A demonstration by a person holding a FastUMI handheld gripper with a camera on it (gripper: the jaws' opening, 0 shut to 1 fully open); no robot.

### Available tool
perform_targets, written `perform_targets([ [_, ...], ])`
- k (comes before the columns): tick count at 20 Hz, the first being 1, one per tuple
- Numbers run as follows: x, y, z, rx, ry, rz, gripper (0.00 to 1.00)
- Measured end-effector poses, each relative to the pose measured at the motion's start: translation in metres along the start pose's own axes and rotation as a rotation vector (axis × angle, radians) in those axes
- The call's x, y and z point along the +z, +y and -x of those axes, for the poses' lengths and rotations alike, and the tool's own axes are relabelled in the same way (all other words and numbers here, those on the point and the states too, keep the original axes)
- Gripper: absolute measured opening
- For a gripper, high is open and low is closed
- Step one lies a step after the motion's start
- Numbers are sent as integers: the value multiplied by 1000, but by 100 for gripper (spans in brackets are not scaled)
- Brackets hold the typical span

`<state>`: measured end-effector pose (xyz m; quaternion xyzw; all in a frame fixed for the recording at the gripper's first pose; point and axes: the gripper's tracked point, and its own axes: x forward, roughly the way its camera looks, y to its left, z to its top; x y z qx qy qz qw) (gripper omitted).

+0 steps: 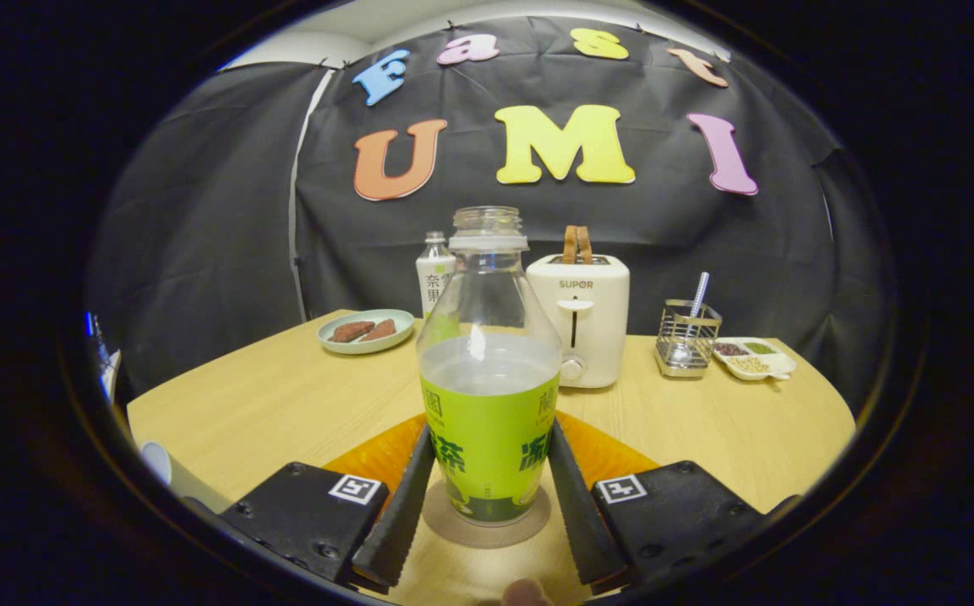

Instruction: Take the bottle from table, then pour the juice into the cup, finally place the bottle on the coaster

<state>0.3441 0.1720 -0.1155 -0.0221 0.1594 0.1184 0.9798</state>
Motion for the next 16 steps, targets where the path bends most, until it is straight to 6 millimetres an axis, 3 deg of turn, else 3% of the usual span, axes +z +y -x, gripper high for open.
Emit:
perform_targets([
  [5,-4,3,-1,5,7,10,83],
  [7,-4,3,2,1,8,13,93],
  [9,-2,3,6,-14,-3,39,96],
  [16,10,1,41,-36,-59,25,100],
])
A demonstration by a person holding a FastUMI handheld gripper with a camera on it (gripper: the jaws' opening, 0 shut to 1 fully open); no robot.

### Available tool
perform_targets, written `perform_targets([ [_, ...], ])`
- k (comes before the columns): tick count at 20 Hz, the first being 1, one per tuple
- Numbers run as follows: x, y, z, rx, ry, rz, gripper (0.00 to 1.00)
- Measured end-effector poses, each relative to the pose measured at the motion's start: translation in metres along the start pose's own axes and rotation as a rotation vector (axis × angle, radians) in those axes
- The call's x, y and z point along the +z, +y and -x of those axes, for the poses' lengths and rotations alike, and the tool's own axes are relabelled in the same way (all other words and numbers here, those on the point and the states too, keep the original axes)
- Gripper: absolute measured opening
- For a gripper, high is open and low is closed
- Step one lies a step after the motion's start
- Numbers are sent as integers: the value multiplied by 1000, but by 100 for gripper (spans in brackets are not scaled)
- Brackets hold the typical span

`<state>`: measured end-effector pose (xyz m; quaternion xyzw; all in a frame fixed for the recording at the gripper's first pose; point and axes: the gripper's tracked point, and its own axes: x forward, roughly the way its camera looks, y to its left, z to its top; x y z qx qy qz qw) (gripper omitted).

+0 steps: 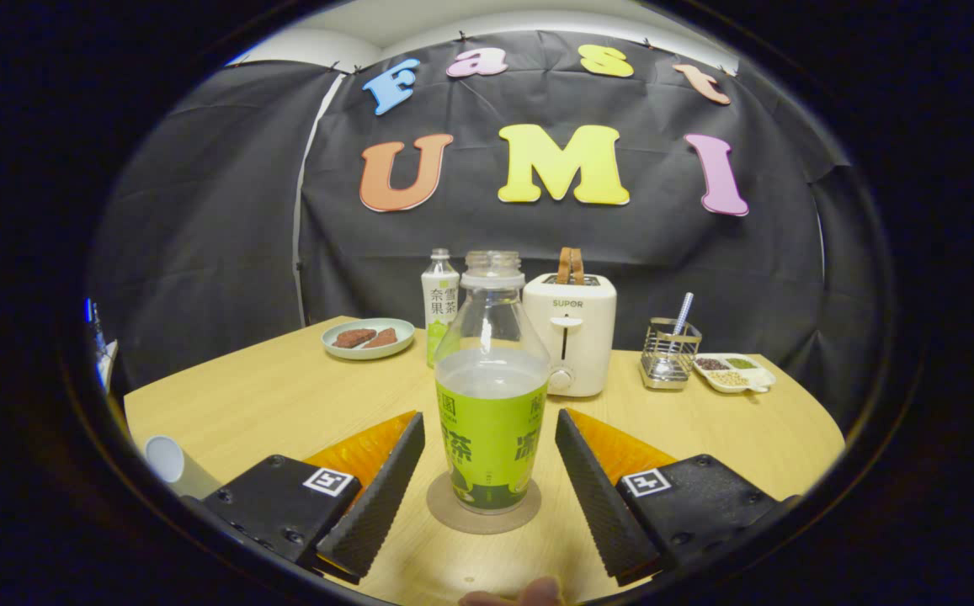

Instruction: Take the bottle from table, then pour the juice into the cup, finally place the bottle on the coaster

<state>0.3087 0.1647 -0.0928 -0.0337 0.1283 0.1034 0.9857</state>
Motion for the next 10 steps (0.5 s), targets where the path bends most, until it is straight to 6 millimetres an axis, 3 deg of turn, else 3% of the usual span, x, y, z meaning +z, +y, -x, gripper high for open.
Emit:
perform_targets([
  [5,22,0,55,-27,-80,-1,100],
  [10,40,-2,130,-104,-157,7,100],
])
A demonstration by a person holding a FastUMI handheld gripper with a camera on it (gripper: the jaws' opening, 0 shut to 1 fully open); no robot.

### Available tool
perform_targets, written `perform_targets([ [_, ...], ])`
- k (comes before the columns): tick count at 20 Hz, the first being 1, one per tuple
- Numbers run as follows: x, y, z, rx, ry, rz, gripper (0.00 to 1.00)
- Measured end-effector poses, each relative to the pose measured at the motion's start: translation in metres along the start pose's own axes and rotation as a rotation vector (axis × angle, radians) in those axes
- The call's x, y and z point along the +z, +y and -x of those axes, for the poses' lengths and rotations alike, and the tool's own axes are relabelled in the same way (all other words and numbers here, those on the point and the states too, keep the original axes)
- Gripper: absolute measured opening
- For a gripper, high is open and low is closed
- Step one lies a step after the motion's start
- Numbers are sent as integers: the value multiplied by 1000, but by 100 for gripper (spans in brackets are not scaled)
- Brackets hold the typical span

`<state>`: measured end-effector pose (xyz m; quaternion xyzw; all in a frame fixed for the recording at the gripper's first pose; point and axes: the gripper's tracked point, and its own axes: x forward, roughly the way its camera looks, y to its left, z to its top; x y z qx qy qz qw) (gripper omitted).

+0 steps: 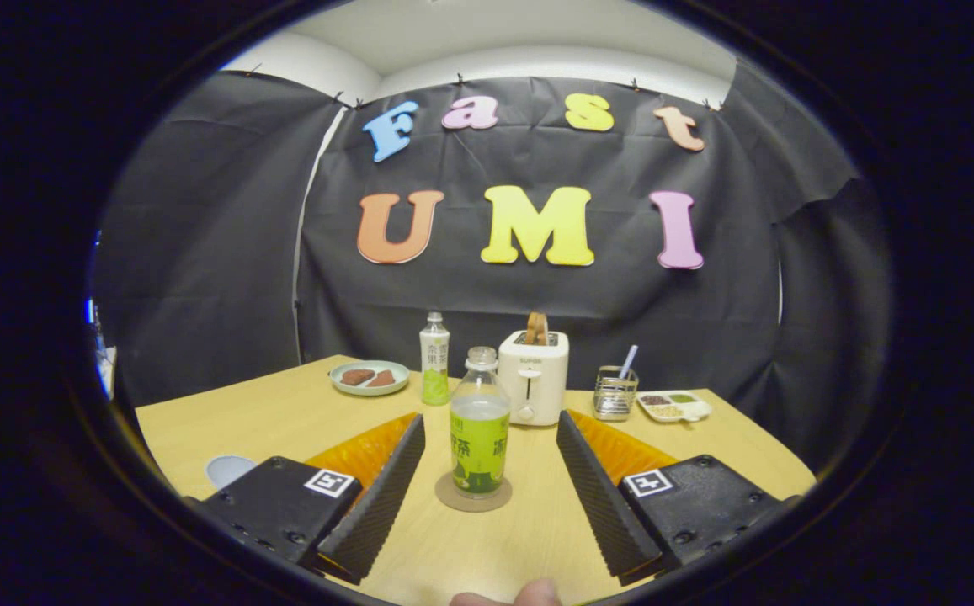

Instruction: Take the bottle from table, then pour the juice into the cup, finally place the bottle on the coaster

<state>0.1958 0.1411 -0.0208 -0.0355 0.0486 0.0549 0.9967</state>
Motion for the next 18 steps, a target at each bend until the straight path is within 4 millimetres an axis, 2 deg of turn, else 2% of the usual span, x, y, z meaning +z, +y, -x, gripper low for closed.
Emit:
perform_targets([
  [5,13,-4,70,-87,-60,-6,100],
  [11,-5,5,131,-122,-109,-1,100],
  [13,-15,3,141,-135,-110,-24,100],
  [18,-30,-4,152,-164,-105,-61,100],
])
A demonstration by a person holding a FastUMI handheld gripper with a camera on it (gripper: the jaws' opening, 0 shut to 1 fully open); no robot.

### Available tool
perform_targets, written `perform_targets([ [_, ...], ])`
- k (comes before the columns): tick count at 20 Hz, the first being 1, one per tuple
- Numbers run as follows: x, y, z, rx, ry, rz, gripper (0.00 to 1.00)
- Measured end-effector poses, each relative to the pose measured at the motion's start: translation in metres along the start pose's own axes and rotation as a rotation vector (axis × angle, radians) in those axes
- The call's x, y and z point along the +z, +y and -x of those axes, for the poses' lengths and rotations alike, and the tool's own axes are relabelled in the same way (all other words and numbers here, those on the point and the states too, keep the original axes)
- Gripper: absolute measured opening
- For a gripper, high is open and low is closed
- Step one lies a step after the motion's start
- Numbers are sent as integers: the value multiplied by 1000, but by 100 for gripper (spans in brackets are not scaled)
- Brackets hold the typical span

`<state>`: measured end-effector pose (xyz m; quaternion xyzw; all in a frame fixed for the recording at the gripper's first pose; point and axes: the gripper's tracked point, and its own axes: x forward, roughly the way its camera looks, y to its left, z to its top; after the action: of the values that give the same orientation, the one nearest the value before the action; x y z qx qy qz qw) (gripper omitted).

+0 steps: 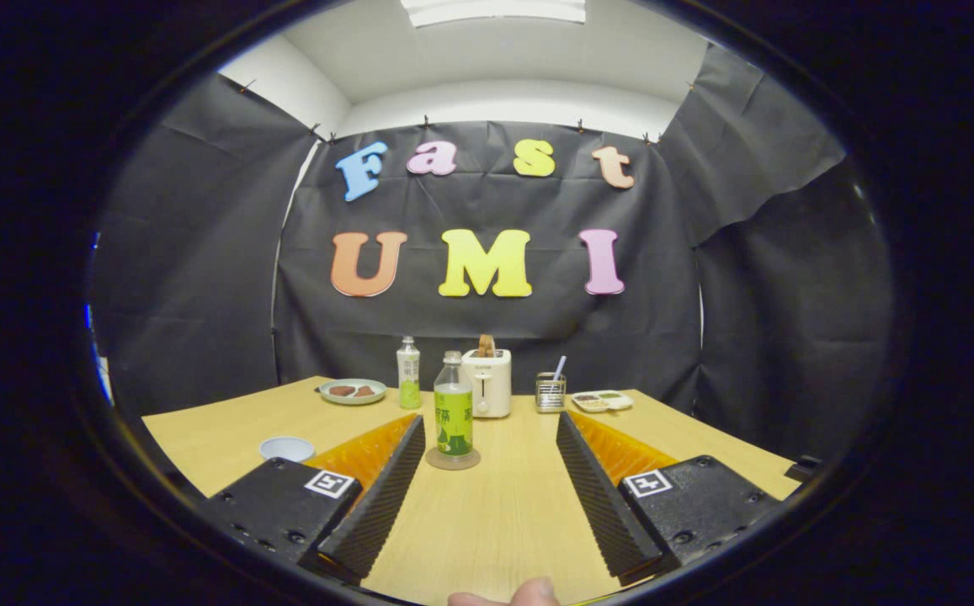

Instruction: Take the bottle from table, then pour the juice into the cup, finally place the bottle on the coaster

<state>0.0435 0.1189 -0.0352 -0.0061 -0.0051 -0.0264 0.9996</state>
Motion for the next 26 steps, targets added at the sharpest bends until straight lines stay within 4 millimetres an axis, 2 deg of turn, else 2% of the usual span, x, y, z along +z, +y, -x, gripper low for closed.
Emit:
perform_targets([
  [4,-4,-4,1,-14,9,-23,100],
  [26,-5,15,2,-27,7,12,100],
])
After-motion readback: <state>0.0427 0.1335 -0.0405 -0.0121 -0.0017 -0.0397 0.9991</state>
